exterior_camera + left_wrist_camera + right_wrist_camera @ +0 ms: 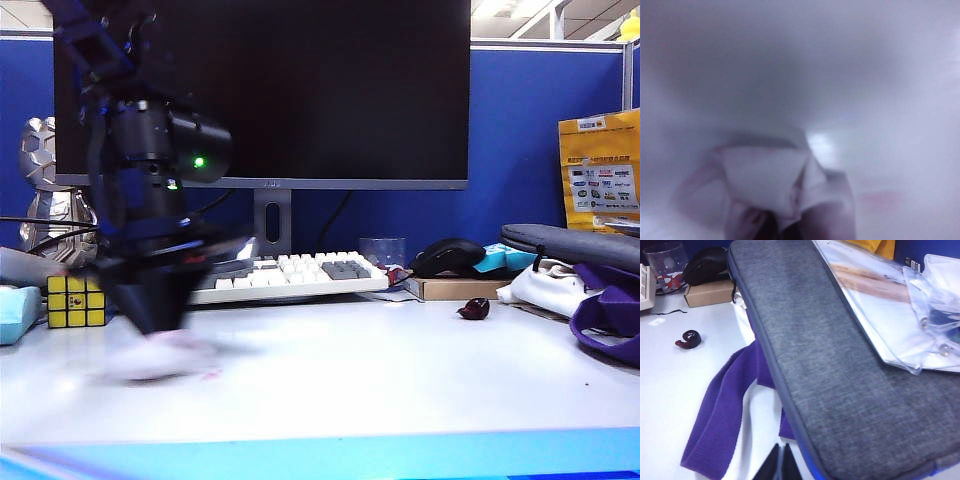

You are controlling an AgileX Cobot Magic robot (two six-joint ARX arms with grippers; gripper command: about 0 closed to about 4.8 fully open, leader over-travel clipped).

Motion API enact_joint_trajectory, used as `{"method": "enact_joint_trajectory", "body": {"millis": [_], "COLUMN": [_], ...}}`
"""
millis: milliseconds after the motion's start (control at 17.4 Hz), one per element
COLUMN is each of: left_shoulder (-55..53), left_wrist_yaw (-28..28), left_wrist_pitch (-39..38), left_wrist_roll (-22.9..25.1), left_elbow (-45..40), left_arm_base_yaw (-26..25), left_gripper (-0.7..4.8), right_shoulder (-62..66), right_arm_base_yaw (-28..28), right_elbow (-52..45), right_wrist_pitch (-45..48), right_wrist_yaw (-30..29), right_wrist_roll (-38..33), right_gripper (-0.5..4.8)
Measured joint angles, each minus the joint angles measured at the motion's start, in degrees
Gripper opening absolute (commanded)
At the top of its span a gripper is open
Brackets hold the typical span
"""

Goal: Use the wet wipes on the table to wipe the cherry juice off the table, then put the wipes back on the table.

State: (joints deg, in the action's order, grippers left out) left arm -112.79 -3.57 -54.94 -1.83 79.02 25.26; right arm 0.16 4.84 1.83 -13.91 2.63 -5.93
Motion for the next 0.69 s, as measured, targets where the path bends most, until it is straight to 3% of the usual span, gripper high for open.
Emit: {"method": "enact_joint_trajectory", "body": {"millis": [115, 344, 516, 631, 688], "left_shoulder": [0.13, -0.26, -0.20, -0.42, -0.83], "left_wrist_yaw": [7.82, 11.43, 3.26, -12.70, -17.66], "left_wrist_pitch": [-3.50, -9.46, -9.57, -4.37, -1.20], "left_wrist_roll": [0.31, 1.42, 1.68, 0.50, -0.11], "left_elbow": [0.02, -0.15, -0.28, -0.76, -0.96], "left_arm_base_yaw": [-3.69, -6.80, -5.84, -0.35, 1.16], "left_gripper": [-0.06, -0.06, -0.06, -0.06, -0.06], "right_shoulder": [0.00, 0.00, 0.00, 0.00, 0.00], "right_arm_base_yaw": [0.00, 0.00, 0.02, 0.00, 0.00], "right_elbow": [0.00, 0.00, 0.00, 0.00, 0.00], "right_wrist_pitch": [0.00, 0.00, 0.00, 0.00, 0.00], "right_wrist_yaw": [0.00, 0.00, 0.00, -0.02, -0.04], "right_wrist_roll": [0.00, 0.00, 0.00, 0.00, 0.00], "right_gripper": [0.00, 0.00, 0.00, 0.00, 0.00]}}
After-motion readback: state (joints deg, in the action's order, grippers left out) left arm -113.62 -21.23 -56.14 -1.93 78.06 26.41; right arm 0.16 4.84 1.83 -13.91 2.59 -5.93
